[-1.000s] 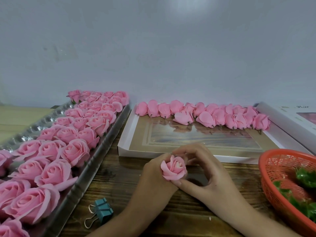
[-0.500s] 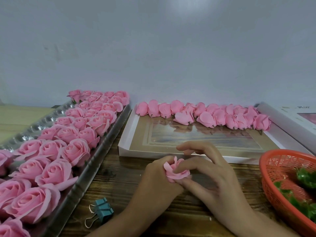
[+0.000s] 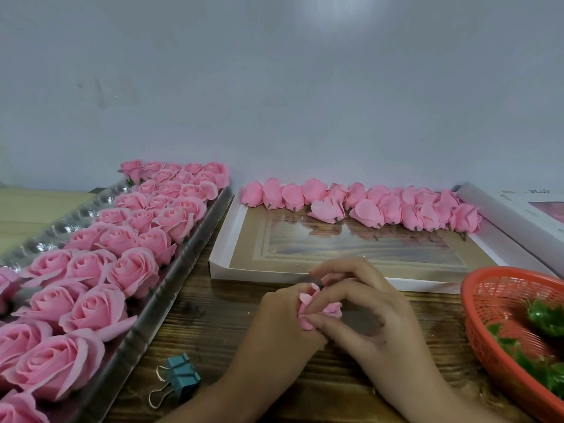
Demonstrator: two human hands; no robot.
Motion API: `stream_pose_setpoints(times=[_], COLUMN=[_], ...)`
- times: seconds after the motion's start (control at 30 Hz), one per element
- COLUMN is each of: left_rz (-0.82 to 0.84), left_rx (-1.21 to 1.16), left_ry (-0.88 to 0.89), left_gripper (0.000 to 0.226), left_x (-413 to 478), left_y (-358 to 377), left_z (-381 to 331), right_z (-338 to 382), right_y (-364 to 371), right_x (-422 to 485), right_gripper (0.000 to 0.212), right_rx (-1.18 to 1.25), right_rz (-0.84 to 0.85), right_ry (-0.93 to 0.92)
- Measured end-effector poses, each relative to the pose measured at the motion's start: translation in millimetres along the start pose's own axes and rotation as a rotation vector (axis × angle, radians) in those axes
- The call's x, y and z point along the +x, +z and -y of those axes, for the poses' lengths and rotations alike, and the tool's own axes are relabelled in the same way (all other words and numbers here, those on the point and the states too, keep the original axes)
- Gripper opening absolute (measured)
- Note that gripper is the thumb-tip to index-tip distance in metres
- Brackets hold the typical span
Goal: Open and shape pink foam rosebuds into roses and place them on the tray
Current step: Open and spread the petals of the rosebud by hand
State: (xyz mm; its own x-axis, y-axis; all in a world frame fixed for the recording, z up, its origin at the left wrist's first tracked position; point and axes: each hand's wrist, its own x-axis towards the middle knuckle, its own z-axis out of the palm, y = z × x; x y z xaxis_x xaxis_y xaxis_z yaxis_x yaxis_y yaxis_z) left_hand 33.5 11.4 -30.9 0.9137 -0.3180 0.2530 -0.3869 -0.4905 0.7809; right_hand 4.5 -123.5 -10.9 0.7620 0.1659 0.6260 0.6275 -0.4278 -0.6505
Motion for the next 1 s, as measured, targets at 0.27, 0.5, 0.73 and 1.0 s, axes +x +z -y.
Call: stream_pose_setpoints(times=[0.27,0.5,0.73,1.0], left_rz=[-0.062,0.007,0.055,-0.088], left_rx=[-0.202,-0.295,-0.311,-0.414], left_ry=[0.129,0.136,0.075,0.116], left_gripper=[0.028,0.068,0.066,0.048], left_x=[-6,-10,-11,-9], left_y=[-7,-9,-8,-11], left_z=[-8,-15,-13,-15], right_z=[-8,-16,-12,-11], right_y=[0,1,-4,-1], right_x=[0,2,6,6], right_gripper=[0.051,0.057,0.046,0.042], right_rx=[0.145,0.405,0.571,0.696], right_rz=[-0.068,-0.097,-0.018,-0.059], right_ry=[0.237,0.405,0.458,0.506])
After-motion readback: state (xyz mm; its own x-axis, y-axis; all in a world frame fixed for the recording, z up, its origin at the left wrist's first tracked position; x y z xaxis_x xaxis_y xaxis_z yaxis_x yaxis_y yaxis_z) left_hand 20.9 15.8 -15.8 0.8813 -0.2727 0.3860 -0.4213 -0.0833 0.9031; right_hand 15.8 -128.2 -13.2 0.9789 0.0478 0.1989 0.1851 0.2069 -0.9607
